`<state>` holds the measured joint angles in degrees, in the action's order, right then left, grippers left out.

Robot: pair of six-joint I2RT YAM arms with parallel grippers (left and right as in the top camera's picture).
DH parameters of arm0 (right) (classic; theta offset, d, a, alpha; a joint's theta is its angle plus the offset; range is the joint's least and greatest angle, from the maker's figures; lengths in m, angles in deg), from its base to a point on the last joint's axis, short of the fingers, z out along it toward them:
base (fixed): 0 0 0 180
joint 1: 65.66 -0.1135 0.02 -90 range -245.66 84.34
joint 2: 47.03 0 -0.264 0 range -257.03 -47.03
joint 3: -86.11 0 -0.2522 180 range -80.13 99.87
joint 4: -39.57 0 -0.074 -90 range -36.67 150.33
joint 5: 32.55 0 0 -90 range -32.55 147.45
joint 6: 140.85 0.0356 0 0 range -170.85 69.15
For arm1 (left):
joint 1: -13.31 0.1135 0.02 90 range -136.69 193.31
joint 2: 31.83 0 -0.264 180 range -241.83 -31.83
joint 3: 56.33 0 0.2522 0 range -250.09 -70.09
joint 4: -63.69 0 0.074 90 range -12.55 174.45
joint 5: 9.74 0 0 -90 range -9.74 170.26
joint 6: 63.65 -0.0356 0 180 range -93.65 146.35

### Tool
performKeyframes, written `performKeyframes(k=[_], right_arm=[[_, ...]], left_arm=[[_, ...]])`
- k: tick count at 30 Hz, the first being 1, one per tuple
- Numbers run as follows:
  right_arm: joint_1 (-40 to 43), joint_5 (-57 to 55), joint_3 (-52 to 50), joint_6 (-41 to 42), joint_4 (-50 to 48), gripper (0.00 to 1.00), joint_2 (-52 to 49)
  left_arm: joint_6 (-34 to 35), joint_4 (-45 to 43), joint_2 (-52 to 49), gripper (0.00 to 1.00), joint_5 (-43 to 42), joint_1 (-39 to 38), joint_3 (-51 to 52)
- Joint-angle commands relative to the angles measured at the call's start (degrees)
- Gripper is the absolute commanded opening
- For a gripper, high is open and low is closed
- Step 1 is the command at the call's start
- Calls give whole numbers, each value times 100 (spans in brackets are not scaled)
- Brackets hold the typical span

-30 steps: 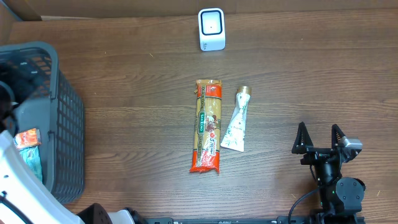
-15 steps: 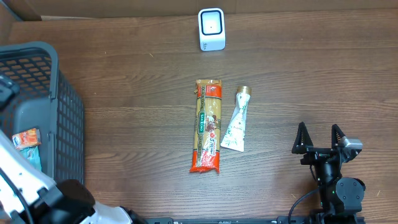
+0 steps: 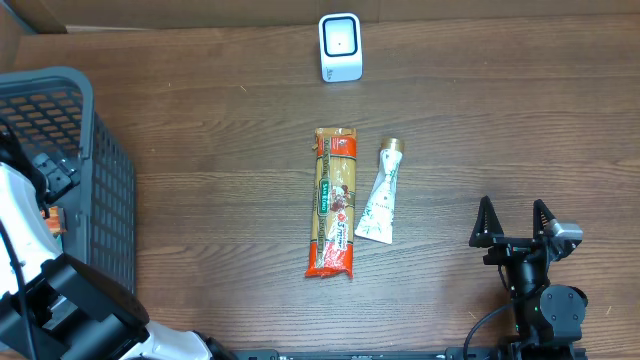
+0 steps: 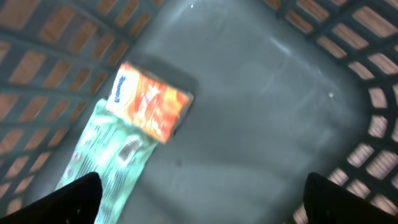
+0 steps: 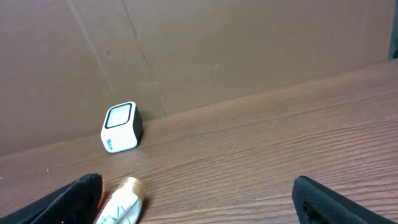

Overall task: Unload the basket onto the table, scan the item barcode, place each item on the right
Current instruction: 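Reach the left gripper into the basket and grasp a small orange box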

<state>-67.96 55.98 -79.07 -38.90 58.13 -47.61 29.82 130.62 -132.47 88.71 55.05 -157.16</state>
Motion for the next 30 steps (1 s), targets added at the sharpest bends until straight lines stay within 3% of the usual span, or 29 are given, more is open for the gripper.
performKeyframes(k=[1, 8, 15, 19, 24, 27, 30], right_arm=[[-37, 11, -61, 26, -15, 100, 42], [-37, 11, -61, 26, -15, 100, 42], [-37, 11, -61, 26, -15, 100, 42], [-37, 11, -61, 26, -15, 100, 42], [-37, 11, -61, 26, -15, 100, 42], [-37, 11, -61, 26, -15, 100, 42], [-37, 11, -61, 26, -15, 100, 42]], left_arm=[[-446, -717, 24, 96, 83, 26, 450], [-1263, -2177, -103, 100, 107, 31, 1078], [-1375, -2398, -774, 99, 166, 177, 1084], [-1397, -2627, -1054, 99, 699, 275, 1084], [-1766, -2710, -1318, 96, 699, 442, 1084], [-1722, -2664, -1445, 88, 699, 481, 1084], [-1714, -2645, -1480, 61, 697, 479, 1084]])
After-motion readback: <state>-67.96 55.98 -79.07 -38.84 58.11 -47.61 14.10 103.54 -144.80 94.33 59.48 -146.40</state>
